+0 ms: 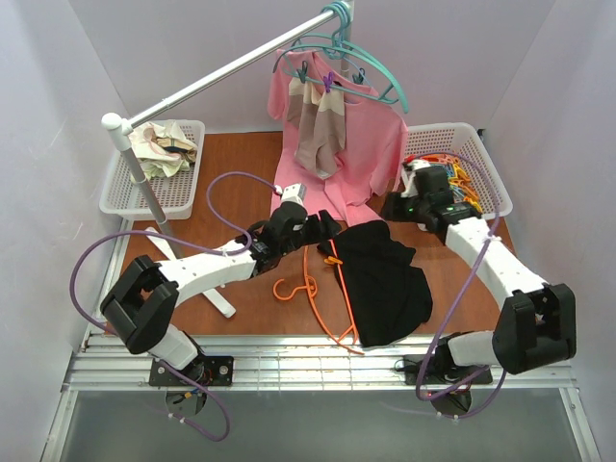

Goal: Clip the underwear to the hanger
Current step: Clamp the underwear to the clothesline.

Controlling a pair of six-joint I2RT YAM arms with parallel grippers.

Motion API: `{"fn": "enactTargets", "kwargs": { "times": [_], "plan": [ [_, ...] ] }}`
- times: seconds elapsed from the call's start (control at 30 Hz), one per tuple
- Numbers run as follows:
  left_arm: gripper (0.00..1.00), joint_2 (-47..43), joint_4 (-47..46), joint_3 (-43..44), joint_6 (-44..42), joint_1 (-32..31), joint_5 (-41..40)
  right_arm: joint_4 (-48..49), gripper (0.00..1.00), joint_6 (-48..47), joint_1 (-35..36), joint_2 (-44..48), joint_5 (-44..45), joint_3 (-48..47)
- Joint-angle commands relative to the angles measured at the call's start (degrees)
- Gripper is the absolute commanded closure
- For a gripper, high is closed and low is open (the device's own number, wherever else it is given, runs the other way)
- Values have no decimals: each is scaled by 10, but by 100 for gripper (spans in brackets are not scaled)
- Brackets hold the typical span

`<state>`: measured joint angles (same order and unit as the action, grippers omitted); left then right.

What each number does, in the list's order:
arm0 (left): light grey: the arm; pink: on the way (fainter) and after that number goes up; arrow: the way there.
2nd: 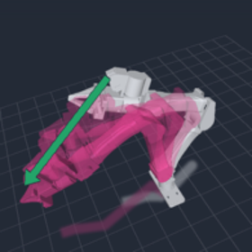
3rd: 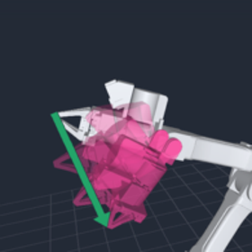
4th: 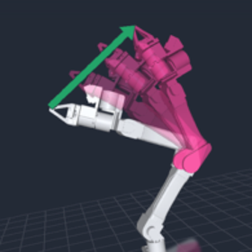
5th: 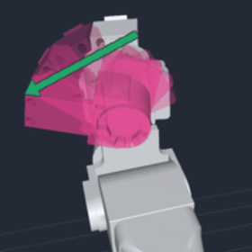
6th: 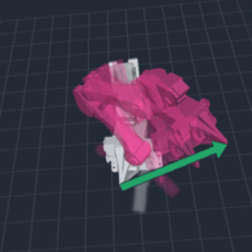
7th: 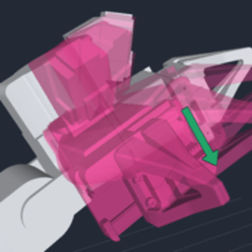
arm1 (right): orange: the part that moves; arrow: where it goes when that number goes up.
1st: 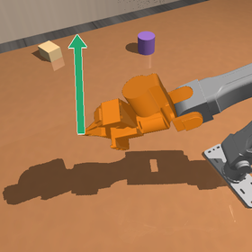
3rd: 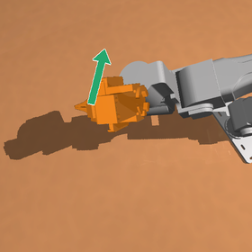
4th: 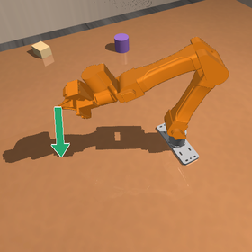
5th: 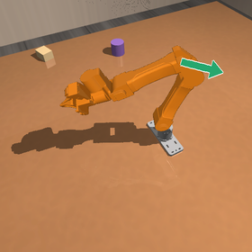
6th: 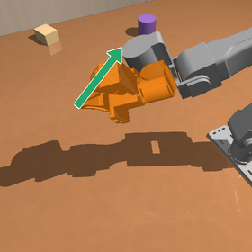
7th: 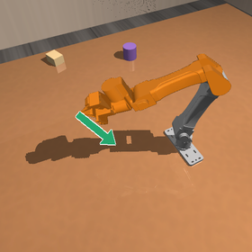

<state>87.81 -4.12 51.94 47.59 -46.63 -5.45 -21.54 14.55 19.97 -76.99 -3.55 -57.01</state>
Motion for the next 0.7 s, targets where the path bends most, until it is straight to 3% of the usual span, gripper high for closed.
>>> {"fn": "enactTargets", "kwargs": {
  "times": [0.0,0.2,0.47,0.67],
  "plan": [
    [13,-26,120,39,-50,-1,-41,-36,40,-53,-82,9,0,-48],
    [15,-32,194,27,-47,0,-76,-51,41,-72,-225,-45,-29,-112],
    [20,11,223,33,-67,13,-111,-71,45,-91,-248,-186,0,-248],
    [35,76,244,72,-95,23,-137,-80,46,-87,-263,-250,-14,-304]
  ]
}}
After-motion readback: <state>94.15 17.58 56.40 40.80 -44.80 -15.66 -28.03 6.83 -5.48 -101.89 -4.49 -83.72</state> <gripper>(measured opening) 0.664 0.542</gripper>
